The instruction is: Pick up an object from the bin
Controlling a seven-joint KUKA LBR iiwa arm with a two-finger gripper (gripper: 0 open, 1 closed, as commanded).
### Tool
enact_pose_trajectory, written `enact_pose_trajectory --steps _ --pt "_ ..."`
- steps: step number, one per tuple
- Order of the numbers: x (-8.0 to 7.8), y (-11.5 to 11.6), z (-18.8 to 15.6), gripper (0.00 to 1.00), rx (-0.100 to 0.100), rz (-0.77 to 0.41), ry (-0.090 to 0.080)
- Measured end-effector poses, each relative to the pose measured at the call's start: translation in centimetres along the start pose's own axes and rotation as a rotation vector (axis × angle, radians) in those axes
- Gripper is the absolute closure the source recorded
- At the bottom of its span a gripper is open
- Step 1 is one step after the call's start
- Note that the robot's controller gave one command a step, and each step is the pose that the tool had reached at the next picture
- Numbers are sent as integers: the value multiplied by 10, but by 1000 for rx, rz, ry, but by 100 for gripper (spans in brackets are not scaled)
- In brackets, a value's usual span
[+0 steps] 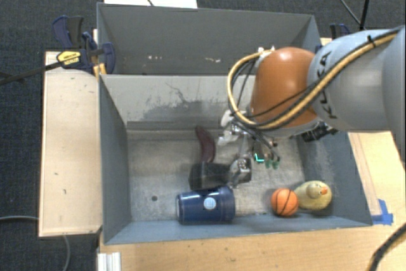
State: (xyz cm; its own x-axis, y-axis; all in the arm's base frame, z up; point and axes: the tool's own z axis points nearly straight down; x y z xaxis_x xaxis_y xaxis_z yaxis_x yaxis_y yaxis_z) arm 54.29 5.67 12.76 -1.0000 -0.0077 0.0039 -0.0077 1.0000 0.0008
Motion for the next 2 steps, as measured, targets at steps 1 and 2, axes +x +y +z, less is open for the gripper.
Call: enact_pose_trajectory --steps 1,2 --pt "-1 0 -2 0 0 0 -3" --pt "-27 11 13 0 5 -18 10"
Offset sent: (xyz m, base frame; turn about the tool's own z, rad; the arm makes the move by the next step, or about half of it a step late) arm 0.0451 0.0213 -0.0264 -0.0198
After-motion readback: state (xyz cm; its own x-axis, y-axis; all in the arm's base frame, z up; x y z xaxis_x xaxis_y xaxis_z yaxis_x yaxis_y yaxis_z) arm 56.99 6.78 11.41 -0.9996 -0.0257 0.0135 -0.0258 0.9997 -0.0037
